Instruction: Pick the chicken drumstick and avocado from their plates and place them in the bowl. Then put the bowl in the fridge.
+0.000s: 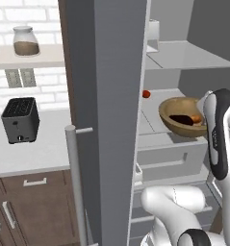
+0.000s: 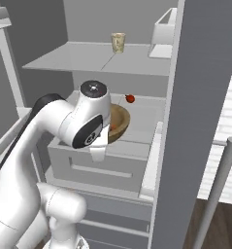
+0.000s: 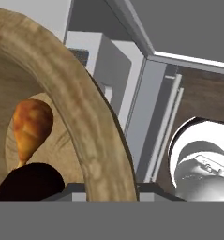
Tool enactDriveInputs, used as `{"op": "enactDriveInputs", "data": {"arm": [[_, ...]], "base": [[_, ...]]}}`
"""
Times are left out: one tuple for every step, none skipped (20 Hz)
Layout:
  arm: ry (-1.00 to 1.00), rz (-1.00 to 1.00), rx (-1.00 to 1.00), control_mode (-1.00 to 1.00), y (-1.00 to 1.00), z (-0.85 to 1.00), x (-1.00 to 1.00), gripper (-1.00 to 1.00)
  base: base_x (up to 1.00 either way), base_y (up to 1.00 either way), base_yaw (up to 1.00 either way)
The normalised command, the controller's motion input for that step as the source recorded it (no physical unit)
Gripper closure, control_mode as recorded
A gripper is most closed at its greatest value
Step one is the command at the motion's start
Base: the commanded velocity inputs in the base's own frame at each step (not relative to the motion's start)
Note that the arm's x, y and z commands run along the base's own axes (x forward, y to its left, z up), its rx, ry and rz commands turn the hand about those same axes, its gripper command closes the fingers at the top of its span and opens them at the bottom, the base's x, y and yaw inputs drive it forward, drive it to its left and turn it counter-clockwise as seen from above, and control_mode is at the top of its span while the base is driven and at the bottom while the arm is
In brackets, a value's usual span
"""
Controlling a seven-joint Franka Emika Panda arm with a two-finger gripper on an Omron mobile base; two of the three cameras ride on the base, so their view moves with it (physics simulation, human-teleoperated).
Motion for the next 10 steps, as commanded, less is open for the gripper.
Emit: {"op": "enactDriveInputs", "data": {"arm": [[-0.02,0.26,0.00,-1.00,0.00,-0.17,0.94,1.00],[-0.01,0.27,0.00,-1.00,0.00,-0.16,0.93,1.00],[0.00,0.25,0.00,-1.00,0.00,-0.16,0.99,1.00],[0.00,0.21,0.00,-1.00,0.00,-0.15,0.98,1.00],[0.04,0.18,0.00,-1.00,0.01,-0.34,1.00,1.00],[0.00,0.16,0.00,-1.00,0.04,-0.25,1.00,1.00],[0.03,0.14,0.00,-1.00,0.01,-0.21,1.00,1.00],[0.07,0.13,0.00,-1.00,0.00,-0.19,1.00,1.00],[0.07,0.11,0.00,-1.00,0.00,-0.26,1.00,1.00],[0.02,0.08,0.00,-1.00,0.03,-0.33,1.00,1.00]], "base": [[0.00,0.00,0.00],[0.00,0.00,0.00],[0.00,0.00,0.00],[0.00,0.00,0.00],[0.00,0.00,0.00],[0.00,0.00,0.00],[0.00,0.00,0.00],[0.00,0.00,0.00],[0.00,0.00,0.00],[0.00,0.00,0.00]]}}
